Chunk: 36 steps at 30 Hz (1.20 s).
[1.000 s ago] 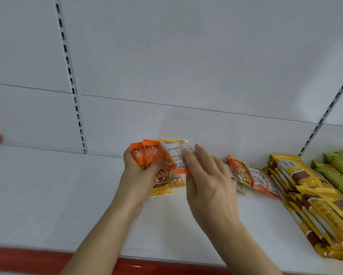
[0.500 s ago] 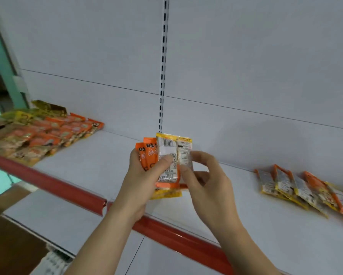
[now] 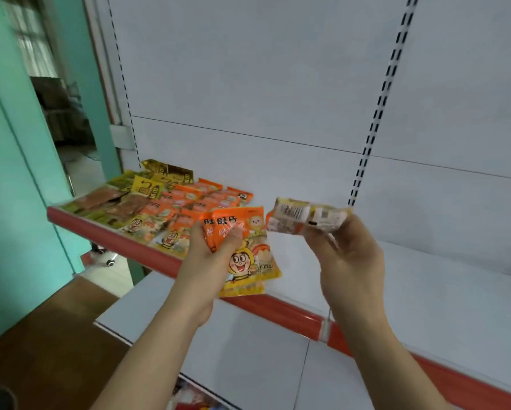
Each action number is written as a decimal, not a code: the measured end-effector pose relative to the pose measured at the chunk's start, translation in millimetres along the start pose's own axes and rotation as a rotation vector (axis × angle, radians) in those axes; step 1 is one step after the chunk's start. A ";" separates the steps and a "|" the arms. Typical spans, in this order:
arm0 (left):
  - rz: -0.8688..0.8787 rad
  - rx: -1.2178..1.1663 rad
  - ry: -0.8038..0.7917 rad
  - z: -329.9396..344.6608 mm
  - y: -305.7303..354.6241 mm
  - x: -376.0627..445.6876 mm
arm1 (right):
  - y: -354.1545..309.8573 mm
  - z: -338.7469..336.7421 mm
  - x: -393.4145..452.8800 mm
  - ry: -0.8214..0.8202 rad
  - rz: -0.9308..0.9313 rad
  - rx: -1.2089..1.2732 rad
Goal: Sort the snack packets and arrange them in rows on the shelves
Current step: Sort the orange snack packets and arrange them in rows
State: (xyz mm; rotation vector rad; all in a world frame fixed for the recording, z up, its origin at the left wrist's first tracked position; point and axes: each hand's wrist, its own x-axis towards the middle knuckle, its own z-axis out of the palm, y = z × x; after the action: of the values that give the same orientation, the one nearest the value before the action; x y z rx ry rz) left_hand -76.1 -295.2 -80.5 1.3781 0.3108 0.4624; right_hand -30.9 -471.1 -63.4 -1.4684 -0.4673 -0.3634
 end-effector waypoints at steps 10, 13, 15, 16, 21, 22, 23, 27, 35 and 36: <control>-0.128 -0.093 -0.181 -28.6 2.3 63.5 | 42.8 53.0 25.7 -0.200 -0.216 -0.351; -0.054 -0.077 -0.169 -26.4 1.3 86.4 | 51.1 57.3 37.9 -0.231 -0.145 -0.309; 0.006 -0.008 -0.149 -26.6 4.6 100.0 | 45.0 59.3 46.6 -0.239 0.040 -0.082; 0.026 0.023 -0.128 -27.4 6.6 107.0 | 38.9 61.8 51.7 -0.244 0.145 0.014; 0.048 0.016 -0.169 -24.1 8.7 131.7 | 39.0 83.7 69.7 -0.325 0.185 -0.276; 0.029 0.001 -0.177 -25.0 9.5 136.1 | 43.1 88.8 73.2 -0.274 0.196 -0.285; 0.011 -0.021 -0.192 -28.4 9.5 141.0 | 46.2 92.9 76.4 -0.213 0.217 -0.268; -0.069 -0.117 -0.133 -55.1 21.1 170.6 | 60.7 100.0 98.5 0.046 0.208 -0.333; -0.132 -0.155 -0.249 -99.4 23.5 219.7 | 125.8 137.8 141.2 0.023 0.278 -0.849; -0.145 -0.158 -0.272 -100.1 20.0 221.5 | 131.3 141.9 143.1 -0.002 0.294 -0.899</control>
State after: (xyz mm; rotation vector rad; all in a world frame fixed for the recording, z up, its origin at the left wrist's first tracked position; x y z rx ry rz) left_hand 67.0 -98.2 -65.7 1.2363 0.1459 0.1722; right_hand 147.1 -313.0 -97.3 -2.3721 -0.0605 -0.3503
